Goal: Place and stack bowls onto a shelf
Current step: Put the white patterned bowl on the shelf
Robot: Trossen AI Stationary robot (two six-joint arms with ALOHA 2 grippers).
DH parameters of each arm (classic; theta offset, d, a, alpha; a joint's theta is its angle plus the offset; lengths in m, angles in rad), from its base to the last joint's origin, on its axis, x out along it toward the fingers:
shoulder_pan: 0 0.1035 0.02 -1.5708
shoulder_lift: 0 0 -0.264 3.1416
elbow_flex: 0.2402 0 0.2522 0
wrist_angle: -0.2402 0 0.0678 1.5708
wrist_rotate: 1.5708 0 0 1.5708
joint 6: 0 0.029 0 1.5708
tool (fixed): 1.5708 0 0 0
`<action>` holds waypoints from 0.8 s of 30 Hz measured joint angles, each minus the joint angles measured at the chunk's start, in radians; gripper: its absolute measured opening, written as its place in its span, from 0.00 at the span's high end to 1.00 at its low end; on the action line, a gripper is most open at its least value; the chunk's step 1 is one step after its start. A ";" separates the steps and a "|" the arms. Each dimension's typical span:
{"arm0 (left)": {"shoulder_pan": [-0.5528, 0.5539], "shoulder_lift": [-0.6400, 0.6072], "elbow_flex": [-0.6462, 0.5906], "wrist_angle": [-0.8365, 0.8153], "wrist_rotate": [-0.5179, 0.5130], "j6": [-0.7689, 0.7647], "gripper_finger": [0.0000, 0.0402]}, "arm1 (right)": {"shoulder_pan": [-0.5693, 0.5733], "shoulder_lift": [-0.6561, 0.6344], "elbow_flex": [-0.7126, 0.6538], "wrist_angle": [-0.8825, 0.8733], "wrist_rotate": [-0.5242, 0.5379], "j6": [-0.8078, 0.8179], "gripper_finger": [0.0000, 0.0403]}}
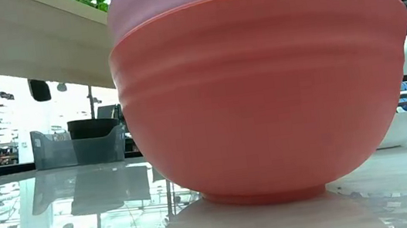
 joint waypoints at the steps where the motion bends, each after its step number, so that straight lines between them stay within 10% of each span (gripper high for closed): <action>1: 0.000 0.000 0.001 0.002 0.008 0.010 0.40 | 0.003 0.001 0.024 0.000 -0.017 -0.024 0.44; 13: 0.000 0.000 0.006 -0.079 -0.102 0.025 0.40 | 0.054 0.477 0.640 -1.127 -0.024 -0.184 0.51; 24: 0.000 0.000 0.008 -0.125 -0.119 0.025 0.40 | 0.221 0.801 0.727 -1.421 -0.165 0.152 0.60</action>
